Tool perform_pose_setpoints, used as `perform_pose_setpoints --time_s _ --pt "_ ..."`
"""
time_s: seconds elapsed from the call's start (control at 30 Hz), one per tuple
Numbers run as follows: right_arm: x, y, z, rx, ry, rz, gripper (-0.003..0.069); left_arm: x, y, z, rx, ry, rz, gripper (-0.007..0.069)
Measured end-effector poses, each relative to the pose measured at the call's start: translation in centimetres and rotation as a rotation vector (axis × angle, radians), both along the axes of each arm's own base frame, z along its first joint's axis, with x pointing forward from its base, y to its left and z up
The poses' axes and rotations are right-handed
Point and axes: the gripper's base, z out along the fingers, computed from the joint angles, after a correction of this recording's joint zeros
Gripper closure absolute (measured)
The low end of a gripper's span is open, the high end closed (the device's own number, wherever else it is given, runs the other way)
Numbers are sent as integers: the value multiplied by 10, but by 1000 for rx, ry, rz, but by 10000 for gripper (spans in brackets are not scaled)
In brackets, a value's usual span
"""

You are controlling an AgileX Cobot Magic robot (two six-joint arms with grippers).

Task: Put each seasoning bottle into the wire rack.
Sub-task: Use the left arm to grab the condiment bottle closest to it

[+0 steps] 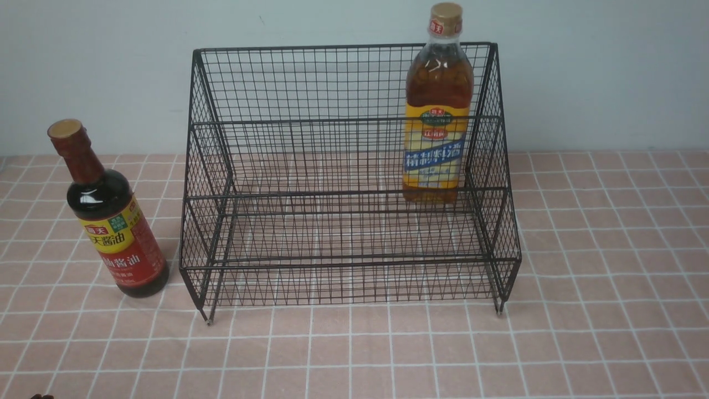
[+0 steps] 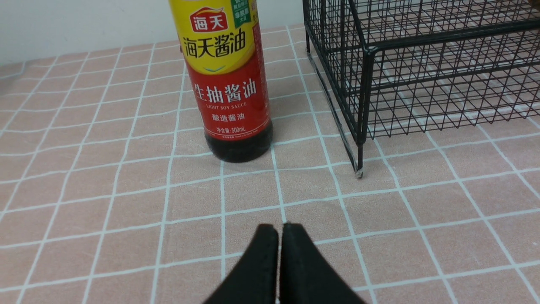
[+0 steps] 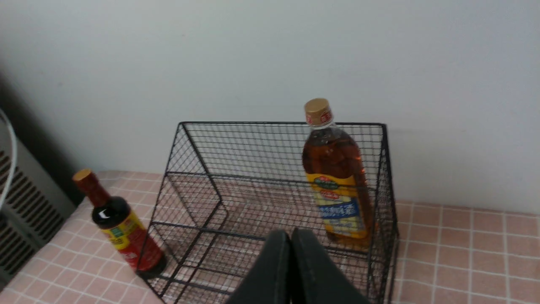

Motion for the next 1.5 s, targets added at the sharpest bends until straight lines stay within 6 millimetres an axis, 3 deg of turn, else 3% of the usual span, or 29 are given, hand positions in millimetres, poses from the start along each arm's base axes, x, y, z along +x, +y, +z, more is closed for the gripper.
perform_pose_setpoints --time_s 0.2,0.43,0.63,0.77,0.8,1.0,1.2,1.3,1.5 --pt "-9 -4 -17 -32 -34 1 672 0 0 0 0 0 0 631" --pt "5 -1 -23 -135 -220 8 672 0 0 0 0 0 0 631" --pt "13 -5 -50 -147 -373 -96 672 0 0 0 0 0 0 631" --pt "16 -15 -93 -183 -429 -227 672 0 0 0 0 1 0 631" --pt "15 -16 -96 -188 -428 -236 672 0 0 0 0 1 0 631" --pt "11 -28 -189 -324 -327 -366 672 0 0 0 0 1 0 631" --pt "0 -30 -277 -360 -224 -370 672 0 0 0 0 1 0 631" --pt "-2 -30 -293 -332 -133 -362 672 0 0 0 0 2 0 631" --pt "-2 -30 -294 -315 -117 -363 672 0 0 0 0 2 0 631"
